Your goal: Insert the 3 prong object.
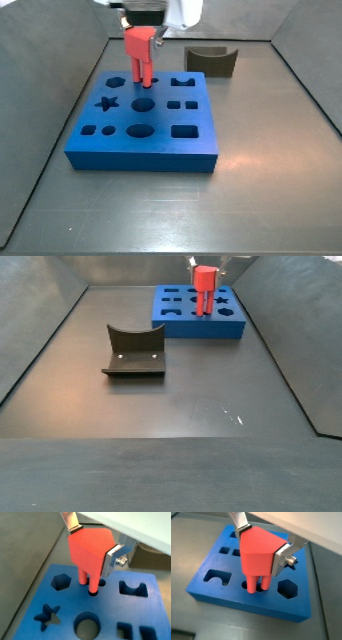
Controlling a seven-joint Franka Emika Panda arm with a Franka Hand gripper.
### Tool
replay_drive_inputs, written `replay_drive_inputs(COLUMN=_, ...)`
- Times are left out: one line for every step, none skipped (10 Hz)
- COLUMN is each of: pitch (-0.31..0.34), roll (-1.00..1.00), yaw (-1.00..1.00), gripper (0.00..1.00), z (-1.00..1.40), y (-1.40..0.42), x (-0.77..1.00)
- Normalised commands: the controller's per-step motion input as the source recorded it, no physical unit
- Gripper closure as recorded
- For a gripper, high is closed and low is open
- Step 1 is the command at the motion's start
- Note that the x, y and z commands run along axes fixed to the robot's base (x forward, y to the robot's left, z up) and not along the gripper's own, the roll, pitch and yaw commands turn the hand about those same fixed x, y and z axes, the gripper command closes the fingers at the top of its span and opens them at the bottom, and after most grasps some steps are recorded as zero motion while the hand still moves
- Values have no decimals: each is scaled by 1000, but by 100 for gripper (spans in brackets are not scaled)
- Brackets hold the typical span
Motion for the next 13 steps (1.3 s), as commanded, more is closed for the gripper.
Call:
replay_drive_inputs(pitch=0, roll=0, yaw=-829, gripper=100, z=-171, y=137, x=0)
replay_drive_inputs(pitch=14, roll=0, yaw=-734, gripper=100, z=-191, y=226, x=0)
replay_drive_inputs(pitch=0, roll=-33, yaw=-811, gripper=100, z=-149, y=114, x=0)
replay_drive_inputs(pitch=0, roll=-73, yaw=-603, gripper=100, z=-100, y=14, x=51)
replay_drive_inputs(pitch=0, roll=-56, yaw=-120, gripper=100, z=-154, y=0, x=46)
replay_drive_inputs(pitch=0, roll=-99, yaw=-71, gripper=100, z=-206, y=-131, x=66)
replay_drive_inputs(pitch=0, roll=-83, yaw=-94, gripper=100, z=-180, y=-206, x=63)
replay_drive_inputs(pitch=0, roll=-84, yaw=-134, gripper=100, z=-146, y=-226, x=14)
replay_drive_inputs(pitch=0, roll=-113, yaw=-166, gripper=100, z=-126, y=-163, x=0)
replay_drive_inputs(pitch=0, roll=-139, yaw=-160, gripper=100, z=-171, y=-11, x=6)
replay_drive_inputs(pitch=0, roll=-114, yaw=-146, gripper=100, z=-200, y=0, x=60)
replay_drive_inputs(pitch=0, roll=-143, yaw=-177, gripper=100, z=-234, y=17, x=80)
replay_drive_inputs(pitch=0, roll=-169, yaw=-260, gripper=100, z=-246, y=43, x=109)
